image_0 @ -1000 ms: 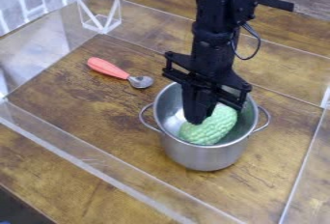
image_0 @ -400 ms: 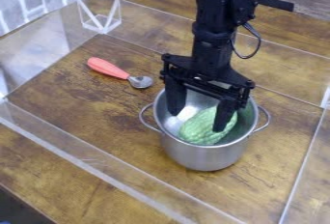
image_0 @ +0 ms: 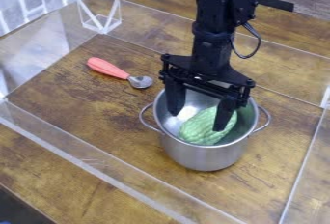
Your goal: Put the green object in the silver pot
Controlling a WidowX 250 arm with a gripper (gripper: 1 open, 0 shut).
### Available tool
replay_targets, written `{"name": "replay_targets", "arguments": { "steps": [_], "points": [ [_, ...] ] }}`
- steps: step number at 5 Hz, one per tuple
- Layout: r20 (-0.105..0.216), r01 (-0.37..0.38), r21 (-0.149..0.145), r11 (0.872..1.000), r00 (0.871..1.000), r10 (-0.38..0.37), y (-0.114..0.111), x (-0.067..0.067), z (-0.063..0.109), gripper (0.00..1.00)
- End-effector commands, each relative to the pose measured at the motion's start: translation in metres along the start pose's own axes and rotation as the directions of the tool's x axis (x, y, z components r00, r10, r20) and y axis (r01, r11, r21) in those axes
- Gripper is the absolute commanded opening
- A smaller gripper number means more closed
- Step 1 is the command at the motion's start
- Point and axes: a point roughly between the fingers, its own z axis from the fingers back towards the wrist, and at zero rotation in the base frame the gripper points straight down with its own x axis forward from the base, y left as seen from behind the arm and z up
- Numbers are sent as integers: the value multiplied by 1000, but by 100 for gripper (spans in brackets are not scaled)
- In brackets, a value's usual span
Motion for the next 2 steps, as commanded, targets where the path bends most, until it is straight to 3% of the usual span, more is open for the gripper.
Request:
{"name": "replay_targets", "arguments": {
  "steps": [1,2],
  "points": [
    [66,7,-15,1000,998,-6,-6,3,18,100],
    [72,51,-13,999,996,-50,3,7,23,100]
  ]
}}
